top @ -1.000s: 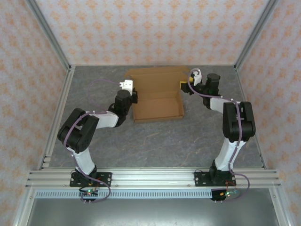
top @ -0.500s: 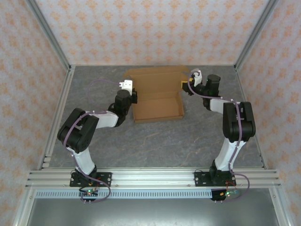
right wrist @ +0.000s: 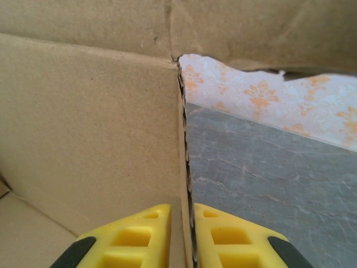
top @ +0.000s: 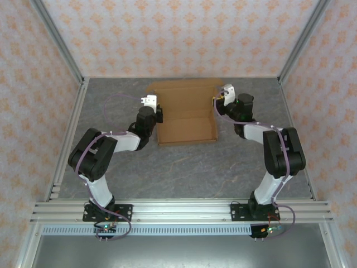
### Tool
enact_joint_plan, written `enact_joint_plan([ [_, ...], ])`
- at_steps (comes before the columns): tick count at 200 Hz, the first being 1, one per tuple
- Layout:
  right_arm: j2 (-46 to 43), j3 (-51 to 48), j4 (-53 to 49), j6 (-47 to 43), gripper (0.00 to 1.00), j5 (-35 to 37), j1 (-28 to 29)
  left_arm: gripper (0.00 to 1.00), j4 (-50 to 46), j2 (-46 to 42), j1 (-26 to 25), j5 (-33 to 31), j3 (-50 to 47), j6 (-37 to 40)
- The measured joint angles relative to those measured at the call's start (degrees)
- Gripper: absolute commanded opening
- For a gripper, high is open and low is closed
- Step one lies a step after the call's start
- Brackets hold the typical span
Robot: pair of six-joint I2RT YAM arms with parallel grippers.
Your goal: Fold the paper box
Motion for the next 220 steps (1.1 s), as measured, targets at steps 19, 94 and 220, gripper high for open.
enact_joint_plan([
  [19, -0.7, -1.3, 0.8, 0.5, 0.14, 5.8, 1.8, 0.00, -0.4, 0.0, 0.0, 0.0, 0.0, 0.0],
  [94, -1.7, -1.7, 0.2, 6.7, 0.13, 33.7, 12.1, 0.00, -1.0, 0.0, -0.7, -2.1, 0.8, -0.4],
  [220, 0.4, 2.1, -4.0, 14.8, 0.14, 64.2, 22.3, 0.00, -1.8, 0.0, -1.9, -3.9, 0.8, -1.5],
])
